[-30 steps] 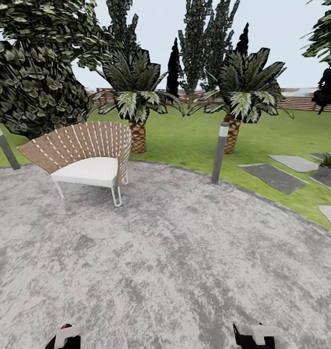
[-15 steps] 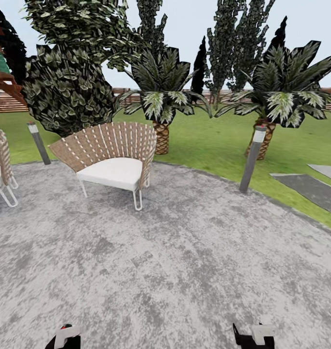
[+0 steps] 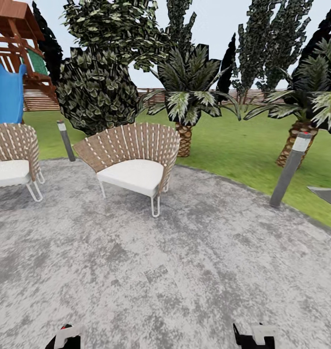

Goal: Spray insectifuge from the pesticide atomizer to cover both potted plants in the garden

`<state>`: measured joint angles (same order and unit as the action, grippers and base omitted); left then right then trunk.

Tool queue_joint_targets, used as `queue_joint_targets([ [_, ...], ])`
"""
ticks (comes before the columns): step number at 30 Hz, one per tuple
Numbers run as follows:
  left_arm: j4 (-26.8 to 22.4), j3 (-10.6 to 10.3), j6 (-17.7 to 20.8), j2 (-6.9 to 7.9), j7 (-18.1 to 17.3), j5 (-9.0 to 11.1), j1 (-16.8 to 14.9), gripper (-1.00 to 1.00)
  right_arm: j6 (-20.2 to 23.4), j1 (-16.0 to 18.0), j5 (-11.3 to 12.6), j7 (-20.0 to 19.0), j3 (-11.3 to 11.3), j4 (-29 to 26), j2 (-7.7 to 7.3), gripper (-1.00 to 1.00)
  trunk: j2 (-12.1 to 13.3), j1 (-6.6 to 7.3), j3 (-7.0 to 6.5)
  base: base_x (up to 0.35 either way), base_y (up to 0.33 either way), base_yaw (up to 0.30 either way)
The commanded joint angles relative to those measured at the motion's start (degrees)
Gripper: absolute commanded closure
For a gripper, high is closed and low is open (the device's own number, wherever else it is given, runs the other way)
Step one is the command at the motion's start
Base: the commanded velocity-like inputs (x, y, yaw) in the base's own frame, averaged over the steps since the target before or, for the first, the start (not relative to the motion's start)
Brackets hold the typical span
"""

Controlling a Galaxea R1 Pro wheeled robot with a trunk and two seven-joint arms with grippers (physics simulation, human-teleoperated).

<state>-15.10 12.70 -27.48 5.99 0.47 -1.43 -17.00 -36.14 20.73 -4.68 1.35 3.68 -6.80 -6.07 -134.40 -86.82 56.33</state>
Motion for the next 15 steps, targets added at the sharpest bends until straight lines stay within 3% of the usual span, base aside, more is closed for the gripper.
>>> queue_joint_targets([
  [1, 0.1, 0.1, -0.2, -0.01, 0.1, -0.2, -0.1, 1.00, -0.2, 0.0, -0.5, 0.1, 0.3, 0.0, 0.04, -1.00, 0.0, -0.02, 0.05, 0.338, -0.031, 0.279],
  [6, 0.1, 0.1, -0.2, -0.01, 0.1, 0.0, -0.1, 1.00, -0.2, 0.0, -0.5, 0.1, 0.4, 0.0, 0.02, -1.00, 0.0, -0.02, 0.05, 0.304, -0.003, 0.279],
  [15, 0.0, 0.1, -0.2, -0.08, 0.1, 0.0, -0.1, 1.00, -0.2, 0.0, -0.5, 0.1, 0.3, 0.0, 0.05, -1.00, 0.0, -0.02, 0.05, 0.083, 0.000, 0.279],
])
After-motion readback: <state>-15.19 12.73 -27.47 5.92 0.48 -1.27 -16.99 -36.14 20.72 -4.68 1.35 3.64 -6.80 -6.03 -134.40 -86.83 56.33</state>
